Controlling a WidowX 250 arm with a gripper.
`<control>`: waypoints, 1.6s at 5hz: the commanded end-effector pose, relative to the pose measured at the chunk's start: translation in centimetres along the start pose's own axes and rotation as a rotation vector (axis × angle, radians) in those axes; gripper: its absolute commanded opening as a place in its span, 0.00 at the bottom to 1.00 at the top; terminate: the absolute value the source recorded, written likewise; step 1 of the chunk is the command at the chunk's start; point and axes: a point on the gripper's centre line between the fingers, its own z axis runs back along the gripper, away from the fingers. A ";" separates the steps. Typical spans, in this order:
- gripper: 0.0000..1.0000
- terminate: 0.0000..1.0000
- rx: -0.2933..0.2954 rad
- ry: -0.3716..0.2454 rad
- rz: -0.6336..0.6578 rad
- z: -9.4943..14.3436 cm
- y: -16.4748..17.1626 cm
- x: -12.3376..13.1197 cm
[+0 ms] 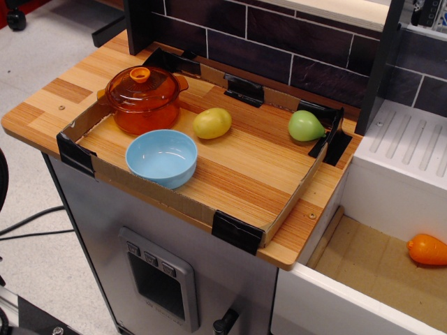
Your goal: Put pear in bowl
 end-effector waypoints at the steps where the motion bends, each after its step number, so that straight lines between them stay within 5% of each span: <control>1: 1.00 0.00 0.000 0.000 0.000 0.0 0.0 0.0; 2: 1.00 0.00 0.018 -0.007 -0.254 -0.7 -2.5 -0.5; 4: 1.00 0.00 -0.052 -0.013 -0.749 -2.2 -5.6 -2.4; 5: 1.00 0.00 -0.194 -0.029 -0.984 -3.1 -6.8 -2.5; 6: 1.00 0.00 -0.236 -0.077 -1.234 -4.3 -7.4 -3.3; 7: 1.00 0.00 -0.260 -0.061 -1.418 -5.7 -8.8 -3.5; 8: 1.00 0.00 -0.245 -0.051 -1.433 -7.4 -10.0 -3.9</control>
